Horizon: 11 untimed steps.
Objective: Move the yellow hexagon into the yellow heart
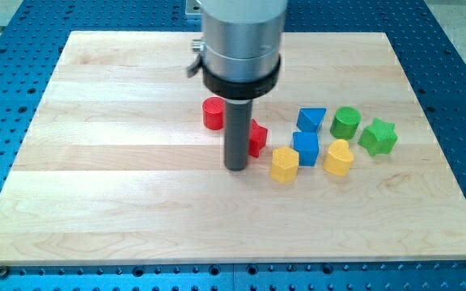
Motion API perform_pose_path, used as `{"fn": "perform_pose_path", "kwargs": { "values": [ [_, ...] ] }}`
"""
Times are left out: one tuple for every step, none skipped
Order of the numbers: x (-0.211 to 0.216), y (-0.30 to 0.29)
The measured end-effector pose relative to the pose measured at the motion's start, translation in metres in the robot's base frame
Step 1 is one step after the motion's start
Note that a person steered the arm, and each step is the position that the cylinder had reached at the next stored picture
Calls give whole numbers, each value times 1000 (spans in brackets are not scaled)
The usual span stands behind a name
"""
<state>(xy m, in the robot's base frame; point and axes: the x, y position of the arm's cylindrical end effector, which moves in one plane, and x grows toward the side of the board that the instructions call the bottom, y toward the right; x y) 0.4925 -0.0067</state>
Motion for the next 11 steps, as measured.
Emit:
{"fn": "perform_pose_path", "kwargs": {
  "values": [
    [8, -23],
    [34, 8],
    [30, 30],
    [19, 31],
    [19, 31],
    [19, 32],
    [19, 39],
    [19, 48],
    [19, 80],
    [19, 127],
    [19, 166]
  ]
}}
